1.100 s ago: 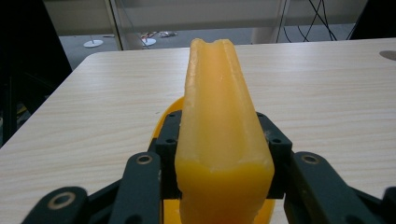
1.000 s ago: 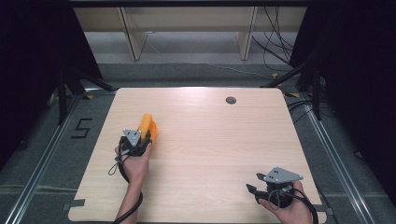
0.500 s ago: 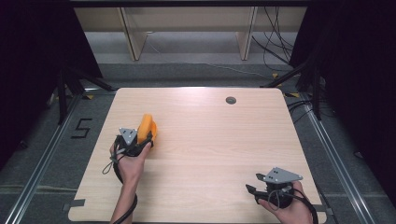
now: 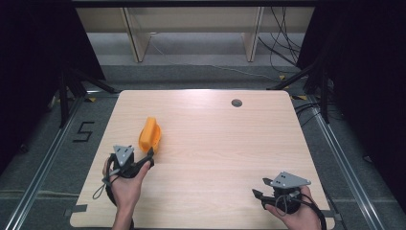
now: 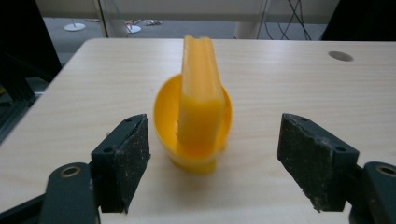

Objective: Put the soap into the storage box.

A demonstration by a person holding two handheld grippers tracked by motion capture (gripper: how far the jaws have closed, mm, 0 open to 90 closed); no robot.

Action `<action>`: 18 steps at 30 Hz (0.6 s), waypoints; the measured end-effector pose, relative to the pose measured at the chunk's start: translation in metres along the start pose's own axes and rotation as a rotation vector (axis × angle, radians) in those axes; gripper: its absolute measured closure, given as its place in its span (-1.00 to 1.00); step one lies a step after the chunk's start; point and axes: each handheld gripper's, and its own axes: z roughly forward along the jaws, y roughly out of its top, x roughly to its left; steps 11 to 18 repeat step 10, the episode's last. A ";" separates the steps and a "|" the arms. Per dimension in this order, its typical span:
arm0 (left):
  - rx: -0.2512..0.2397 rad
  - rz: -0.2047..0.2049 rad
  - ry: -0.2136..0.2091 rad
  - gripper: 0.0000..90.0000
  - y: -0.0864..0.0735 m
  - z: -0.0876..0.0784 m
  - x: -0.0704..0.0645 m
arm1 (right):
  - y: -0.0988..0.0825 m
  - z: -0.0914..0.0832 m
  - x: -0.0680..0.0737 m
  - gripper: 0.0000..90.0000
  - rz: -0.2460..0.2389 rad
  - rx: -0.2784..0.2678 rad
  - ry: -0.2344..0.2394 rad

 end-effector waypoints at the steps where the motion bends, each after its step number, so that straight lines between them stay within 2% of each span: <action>1: 0.007 -0.019 -0.027 -0.45 -0.005 -0.006 0.000 | 0.000 0.000 0.000 -0.01 0.000 0.001 0.000; 3: 0.012 -0.045 -0.041 -0.45 -0.015 -0.018 0.001 | 0.000 0.000 0.000 -0.01 0.001 0.001 -0.001; 8: -0.015 -0.033 -0.038 -0.44 -0.029 -0.037 0.005 | 0.001 -0.001 0.001 -0.01 0.006 0.011 0.003; 10: -0.018 -0.059 -0.036 -0.44 -0.030 -0.038 0.007 | 0.000 -0.002 0.004 -0.01 0.034 0.018 0.005; 18: -0.018 -0.059 -0.036 -0.44 -0.030 -0.038 0.007 | 0.000 -0.002 0.004 -0.01 0.034 0.018 0.005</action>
